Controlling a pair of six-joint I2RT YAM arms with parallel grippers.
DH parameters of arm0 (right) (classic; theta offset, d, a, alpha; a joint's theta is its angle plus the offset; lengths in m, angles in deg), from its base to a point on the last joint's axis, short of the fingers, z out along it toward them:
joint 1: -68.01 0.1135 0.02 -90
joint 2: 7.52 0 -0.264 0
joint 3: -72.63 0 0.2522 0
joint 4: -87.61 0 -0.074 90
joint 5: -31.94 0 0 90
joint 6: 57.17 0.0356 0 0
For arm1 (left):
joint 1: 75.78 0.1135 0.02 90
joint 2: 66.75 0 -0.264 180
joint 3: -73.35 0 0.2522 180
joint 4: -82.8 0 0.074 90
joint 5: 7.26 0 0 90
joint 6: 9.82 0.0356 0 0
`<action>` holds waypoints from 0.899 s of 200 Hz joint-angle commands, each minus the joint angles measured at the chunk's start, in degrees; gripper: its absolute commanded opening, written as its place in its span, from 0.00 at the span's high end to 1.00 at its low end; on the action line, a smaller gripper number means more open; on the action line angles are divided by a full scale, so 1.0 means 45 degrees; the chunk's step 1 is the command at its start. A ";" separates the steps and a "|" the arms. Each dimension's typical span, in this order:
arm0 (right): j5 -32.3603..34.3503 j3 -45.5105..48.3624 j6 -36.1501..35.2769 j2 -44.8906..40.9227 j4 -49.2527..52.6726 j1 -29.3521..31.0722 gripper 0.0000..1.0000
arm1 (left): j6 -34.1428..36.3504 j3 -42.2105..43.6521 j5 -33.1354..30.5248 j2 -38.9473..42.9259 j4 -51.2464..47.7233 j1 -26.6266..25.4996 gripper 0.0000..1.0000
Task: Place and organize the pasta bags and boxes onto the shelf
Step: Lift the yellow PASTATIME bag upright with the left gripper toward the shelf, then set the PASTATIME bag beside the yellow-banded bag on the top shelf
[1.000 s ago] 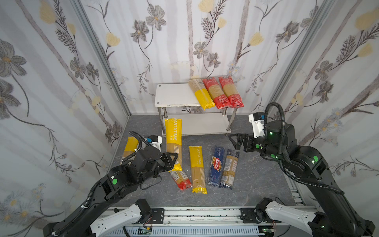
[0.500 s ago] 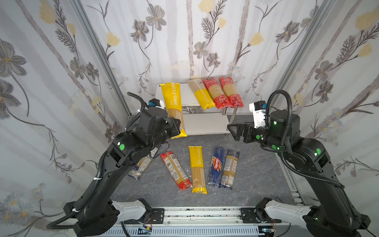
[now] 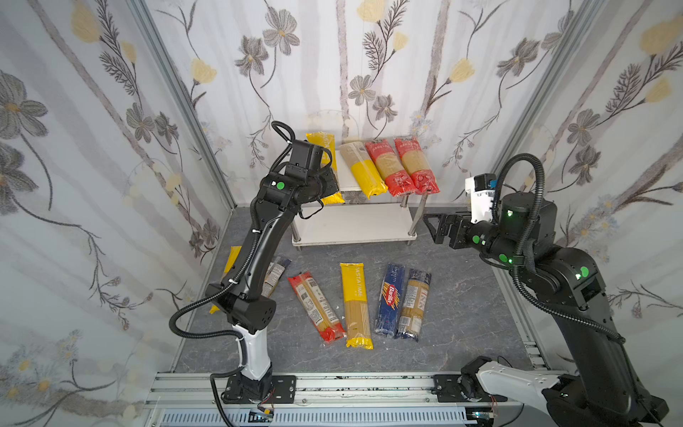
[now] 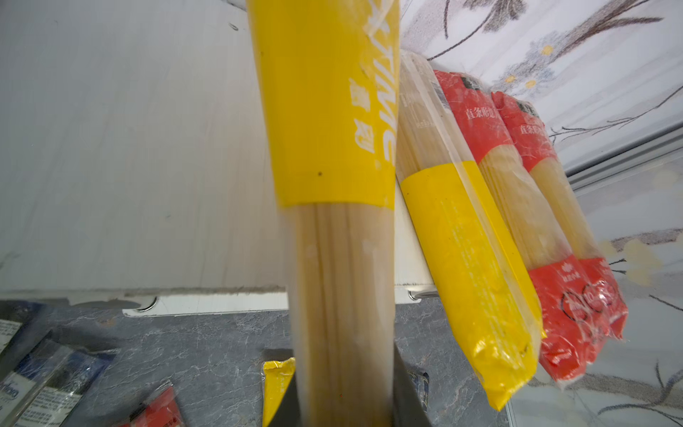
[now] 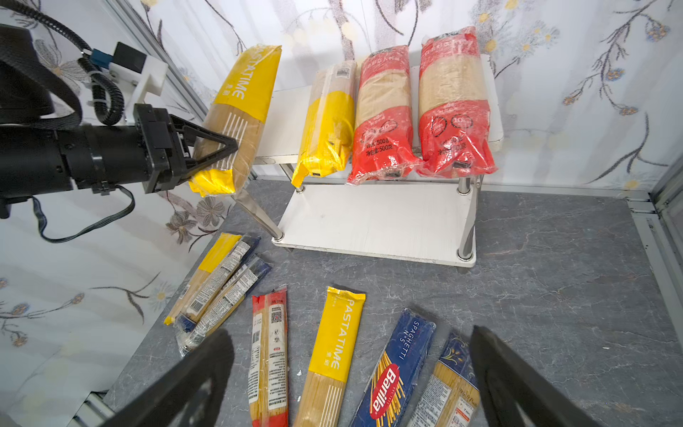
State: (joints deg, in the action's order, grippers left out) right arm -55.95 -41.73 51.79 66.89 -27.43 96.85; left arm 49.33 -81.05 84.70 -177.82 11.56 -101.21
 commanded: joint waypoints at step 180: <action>-0.0547 0.0375 0.0163 0.0360 -0.0733 -0.1733 0.00 | -0.1482 -0.1136 0.2631 -0.2261 0.1264 0.0496 0.78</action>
State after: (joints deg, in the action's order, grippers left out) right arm -57.70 -40.66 51.42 69.23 -28.22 89.05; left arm 42.86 -86.76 96.37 -186.87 19.61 -98.45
